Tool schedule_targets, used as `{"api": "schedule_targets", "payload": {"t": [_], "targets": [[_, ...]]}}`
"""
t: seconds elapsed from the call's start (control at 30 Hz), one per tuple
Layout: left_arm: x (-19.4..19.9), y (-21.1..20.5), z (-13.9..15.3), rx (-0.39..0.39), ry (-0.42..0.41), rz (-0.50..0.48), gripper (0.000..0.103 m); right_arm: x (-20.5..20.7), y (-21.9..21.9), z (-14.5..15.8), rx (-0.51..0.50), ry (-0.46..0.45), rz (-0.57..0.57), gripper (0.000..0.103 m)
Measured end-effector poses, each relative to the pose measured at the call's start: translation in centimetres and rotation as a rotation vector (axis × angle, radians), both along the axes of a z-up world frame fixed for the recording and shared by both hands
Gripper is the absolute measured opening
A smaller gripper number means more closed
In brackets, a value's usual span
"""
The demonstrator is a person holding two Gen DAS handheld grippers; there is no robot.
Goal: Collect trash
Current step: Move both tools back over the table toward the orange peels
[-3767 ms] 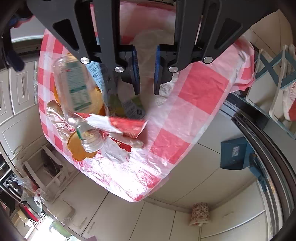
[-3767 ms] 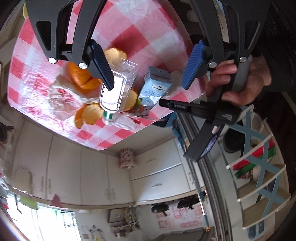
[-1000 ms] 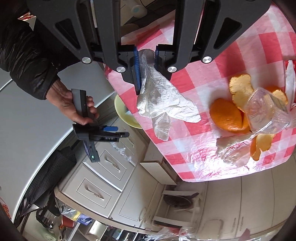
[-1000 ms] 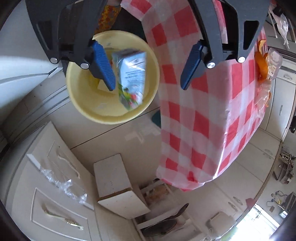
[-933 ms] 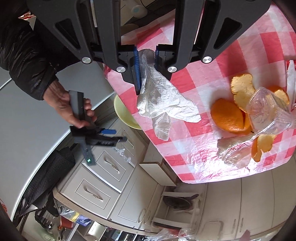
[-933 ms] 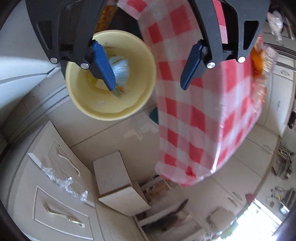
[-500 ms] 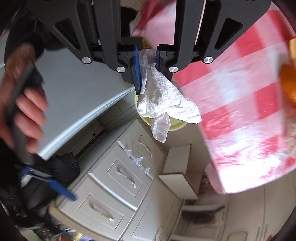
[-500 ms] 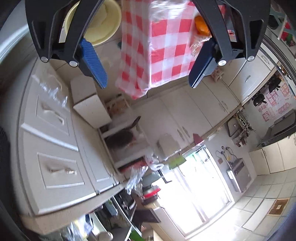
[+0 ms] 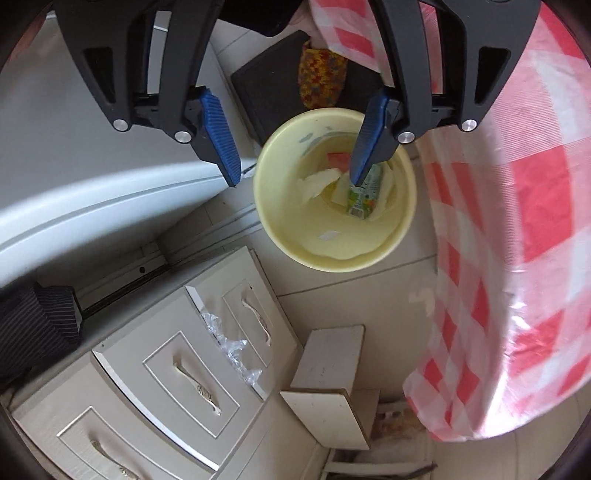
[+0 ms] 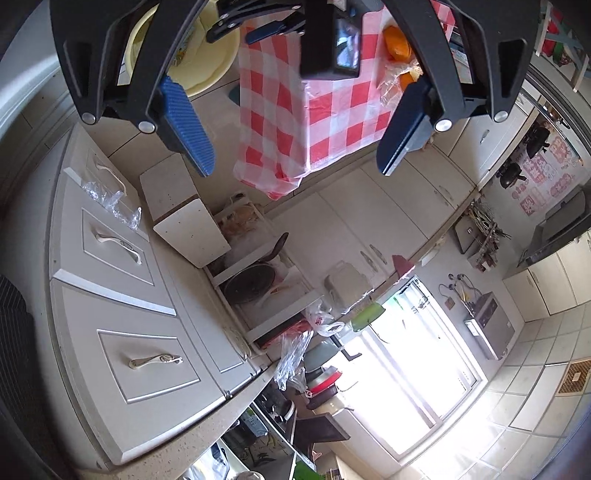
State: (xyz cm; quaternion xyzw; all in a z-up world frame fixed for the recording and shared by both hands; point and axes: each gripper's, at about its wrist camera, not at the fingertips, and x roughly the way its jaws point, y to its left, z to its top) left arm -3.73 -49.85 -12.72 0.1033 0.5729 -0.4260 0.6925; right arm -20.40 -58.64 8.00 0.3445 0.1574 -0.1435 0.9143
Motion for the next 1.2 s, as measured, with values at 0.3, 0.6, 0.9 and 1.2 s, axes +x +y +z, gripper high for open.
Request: {"api": "schedule_targets", "payload": {"t": [0.3,0.6,0.9,1.2], "targets": [[1.2,13.5,7.9,-0.090,-0.179,0.154,0.077,2.2,2.6,0.8,-0.034,-0.007,0.036,0.086],[5.0,34.3,15.1,-0.131,-0.462,0.566,0.086,6.5,11.7,3.1,-0.146,-0.024,0.242,0.086],[9.4,50.2,13.4,-0.128,-0.388,0.969,0.087,11.5,23.1,1.4,-0.325,0.075,0.519,0.088],[9.9,51.5,12.2,-0.121,-0.362,0.978,0.087,14.7,25.6,-0.7,-0.288,0.113,0.601,0.088]]}}
